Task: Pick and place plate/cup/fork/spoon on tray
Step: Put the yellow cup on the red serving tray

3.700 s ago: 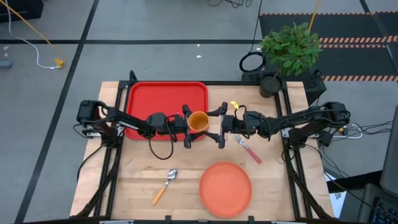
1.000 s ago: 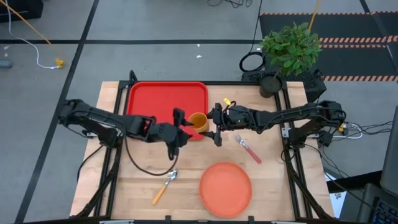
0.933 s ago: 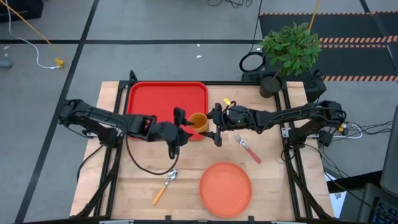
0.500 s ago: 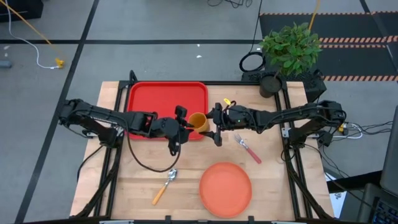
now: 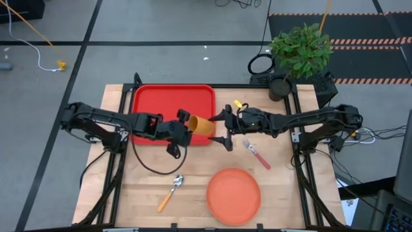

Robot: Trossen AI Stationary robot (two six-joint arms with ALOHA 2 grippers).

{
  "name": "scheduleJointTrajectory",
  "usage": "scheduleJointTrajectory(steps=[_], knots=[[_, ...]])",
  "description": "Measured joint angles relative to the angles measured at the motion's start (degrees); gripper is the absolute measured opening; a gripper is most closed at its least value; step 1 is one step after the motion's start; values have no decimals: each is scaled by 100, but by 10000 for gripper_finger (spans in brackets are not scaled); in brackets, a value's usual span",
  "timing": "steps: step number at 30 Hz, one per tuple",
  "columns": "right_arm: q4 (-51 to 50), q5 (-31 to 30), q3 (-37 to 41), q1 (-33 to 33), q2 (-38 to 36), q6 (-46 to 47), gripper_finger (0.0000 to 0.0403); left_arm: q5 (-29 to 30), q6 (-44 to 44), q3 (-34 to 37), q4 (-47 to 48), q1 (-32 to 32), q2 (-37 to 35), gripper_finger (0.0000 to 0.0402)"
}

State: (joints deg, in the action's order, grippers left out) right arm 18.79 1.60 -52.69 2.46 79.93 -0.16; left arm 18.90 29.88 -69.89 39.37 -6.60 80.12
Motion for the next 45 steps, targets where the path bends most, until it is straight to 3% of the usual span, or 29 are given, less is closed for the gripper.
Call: scheduleJointTrajectory(steps=[7,18,26,35,45], knots=[[-607,-582,-1,-79,-443,-275,365,281,-583,0,1155,455,-377,7],[-1309,-1534,-2,-260,-685,-378,364,414,-1531,2,2859,2199,-497,9],[-1535,-1532,-2,-358,-691,-339,364,386,-1375,2,3035,3729,-494,6],[-1864,-1529,0,-433,-769,-212,363,-71,-1347,140,3031,5337,-225,9],[-1713,-1508,-2,-435,-799,-385,364,-291,-1242,337,2685,6018,517,14]])
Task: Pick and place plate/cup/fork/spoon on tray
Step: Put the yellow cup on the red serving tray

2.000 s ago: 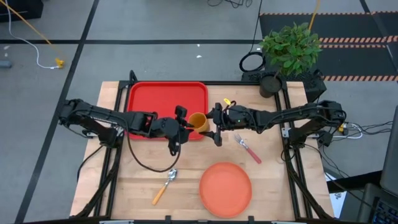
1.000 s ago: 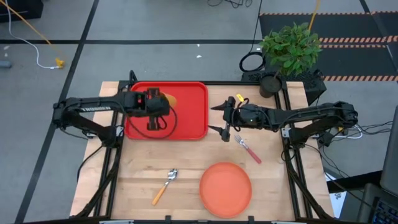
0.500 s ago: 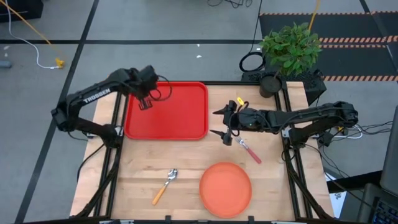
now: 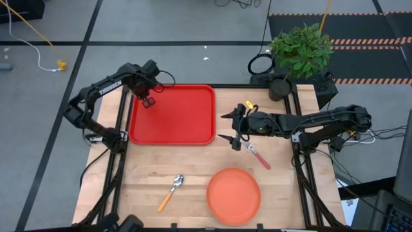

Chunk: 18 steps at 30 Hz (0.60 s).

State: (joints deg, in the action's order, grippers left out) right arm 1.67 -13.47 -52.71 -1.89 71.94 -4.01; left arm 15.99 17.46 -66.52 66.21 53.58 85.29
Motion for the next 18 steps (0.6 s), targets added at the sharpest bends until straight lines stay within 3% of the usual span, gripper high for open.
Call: scheduleJointTrajectory(steps=[9,18], knots=[[62,0,0,0,0,-113,364,-13,50,0,-163,185,699,20],[14,0,0,0,0,-120,363,104,74,-2,-294,334,854,16]])
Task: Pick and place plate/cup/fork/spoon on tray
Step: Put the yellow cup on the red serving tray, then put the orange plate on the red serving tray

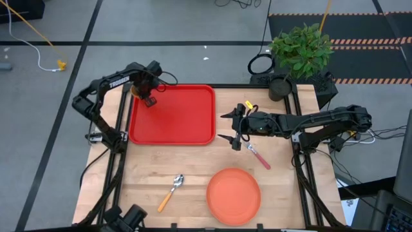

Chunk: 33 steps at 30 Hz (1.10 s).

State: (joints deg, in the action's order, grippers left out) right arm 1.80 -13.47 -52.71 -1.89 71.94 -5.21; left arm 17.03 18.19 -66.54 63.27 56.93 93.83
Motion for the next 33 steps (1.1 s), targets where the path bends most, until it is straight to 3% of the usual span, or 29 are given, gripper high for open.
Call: scheduleJointTrajectory(steps=[12,20,27,30,33], knots=[[2,2,0,0,0,-13,363,352,-17,0,-344,-3,7,124],[91,-2,0,2,0,-23,364,974,-185,-165,54,-212,-135,144],[374,0,0,2,0,-46,364,1012,-440,-418,45,-512,-837,145],[374,0,0,2,0,-44,363,734,-813,-434,66,-807,-1374,145],[295,3,0,2,0,86,363,-208,-1309,-437,119,-1198,-1999,145]])
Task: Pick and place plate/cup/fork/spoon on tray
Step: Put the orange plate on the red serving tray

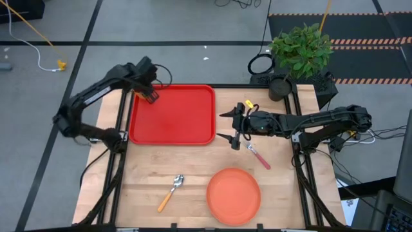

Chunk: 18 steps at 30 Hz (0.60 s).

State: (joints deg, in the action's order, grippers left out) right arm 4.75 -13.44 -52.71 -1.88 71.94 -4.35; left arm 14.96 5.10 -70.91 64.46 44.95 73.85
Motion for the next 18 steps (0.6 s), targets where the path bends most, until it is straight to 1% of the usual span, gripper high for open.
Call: scheduleJointTrajectory(steps=[2,3,5,8,11,13,15,18], knots=[[-148,14,0,-51,0,163,364,-576,-288,0,-21,-375,-413,145],[-229,16,0,-99,0,278,364,-751,-411,0,-33,-615,-599,145],[-404,132,0,-253,0,548,364,-842,-605,0,-95,-1188,-926,145],[-534,486,0,-703,9,918,364,-852,-837,0,-130,-2130,-1280,145],[-559,430,0,-1398,96,1192,364,-719,-1120,22,-263,-3108,-1474,145],[-561,286,0,-1945,164,1362,364,-518,-1252,120,-479,-3732,-1519,145],[-557,-4,0,-2481,226,1586,364,-366,-1279,247,-685,-4276,-1515,145],[-617,-391,-21,-3181,309,2014,364,-284,-1277,529,-1201,-4991,-1470,145]])
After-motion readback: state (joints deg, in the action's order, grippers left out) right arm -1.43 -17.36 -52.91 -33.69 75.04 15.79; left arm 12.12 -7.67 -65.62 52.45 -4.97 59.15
